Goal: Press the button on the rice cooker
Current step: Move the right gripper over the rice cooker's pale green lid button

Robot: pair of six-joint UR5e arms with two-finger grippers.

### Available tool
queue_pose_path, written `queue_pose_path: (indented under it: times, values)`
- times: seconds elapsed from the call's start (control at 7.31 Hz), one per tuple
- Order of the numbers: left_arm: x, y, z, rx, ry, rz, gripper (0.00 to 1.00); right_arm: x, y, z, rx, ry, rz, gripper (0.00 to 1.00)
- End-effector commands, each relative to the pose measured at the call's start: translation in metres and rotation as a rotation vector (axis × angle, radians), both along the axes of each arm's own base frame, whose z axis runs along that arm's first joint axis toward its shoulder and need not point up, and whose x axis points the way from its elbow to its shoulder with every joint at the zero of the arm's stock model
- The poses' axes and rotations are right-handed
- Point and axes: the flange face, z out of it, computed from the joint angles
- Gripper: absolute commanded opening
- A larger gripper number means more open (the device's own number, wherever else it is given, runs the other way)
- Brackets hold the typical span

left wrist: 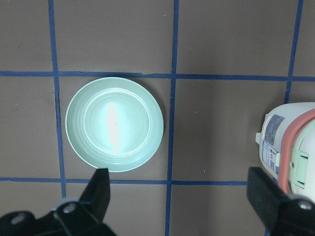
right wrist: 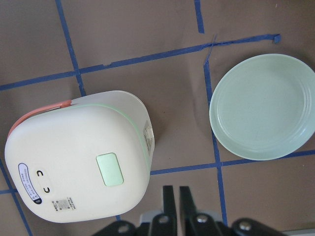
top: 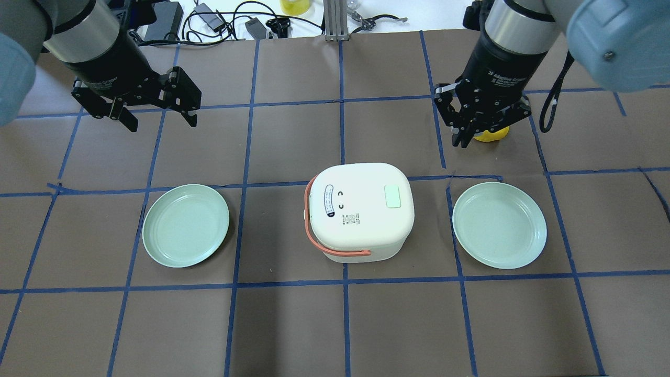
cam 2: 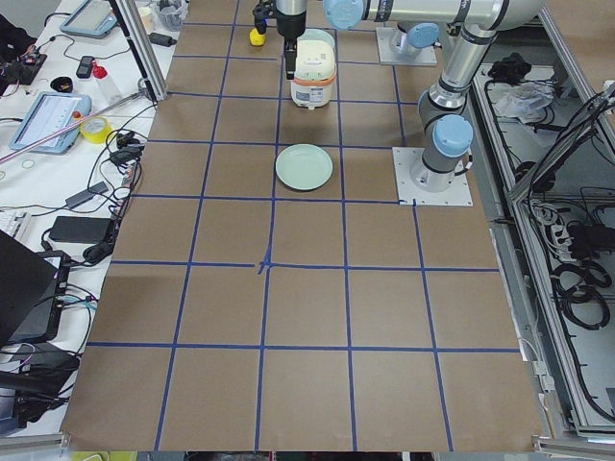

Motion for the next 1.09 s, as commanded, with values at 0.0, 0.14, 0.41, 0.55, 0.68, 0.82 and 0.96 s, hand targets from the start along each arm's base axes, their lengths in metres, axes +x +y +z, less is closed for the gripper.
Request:
queue_pose_path:
  times: [0.0,0.14,0.41,0.55,0.68,0.82,0.96]
  values:
    - [0.000,0.000,0.000,0.000,0.000,0.001,1.00,0.030,0.015,-0.023,0.054,0.013,-0.011,0.00]
    - [0.000,0.000,0.000,0.000,0.000,0.000,1.00,0.037,0.017,-0.032,0.061,0.000,-0.019,0.00]
    - [0.000,0.000,0.000,0.000,0.000,0.000,1.00,0.042,0.015,-0.043,0.074,-0.002,-0.014,0.00]
    - [0.000,0.000,0.000,0.000,0.000,0.000,1.00,0.046,0.012,-0.047,0.083,-0.045,-0.021,0.00]
    - [0.000,0.000,0.000,0.000,0.000,0.000,1.00,0.048,0.012,-0.052,0.083,-0.058,-0.024,0.00]
    - [0.000,0.000,0.000,0.000,0.000,0.000,1.00,0.049,0.013,-0.066,0.084,-0.060,-0.021,0.00]
    - [0.000,0.000,0.000,0.000,0.000,0.000,1.00,0.057,0.016,-0.079,0.055,-0.062,-0.020,0.00]
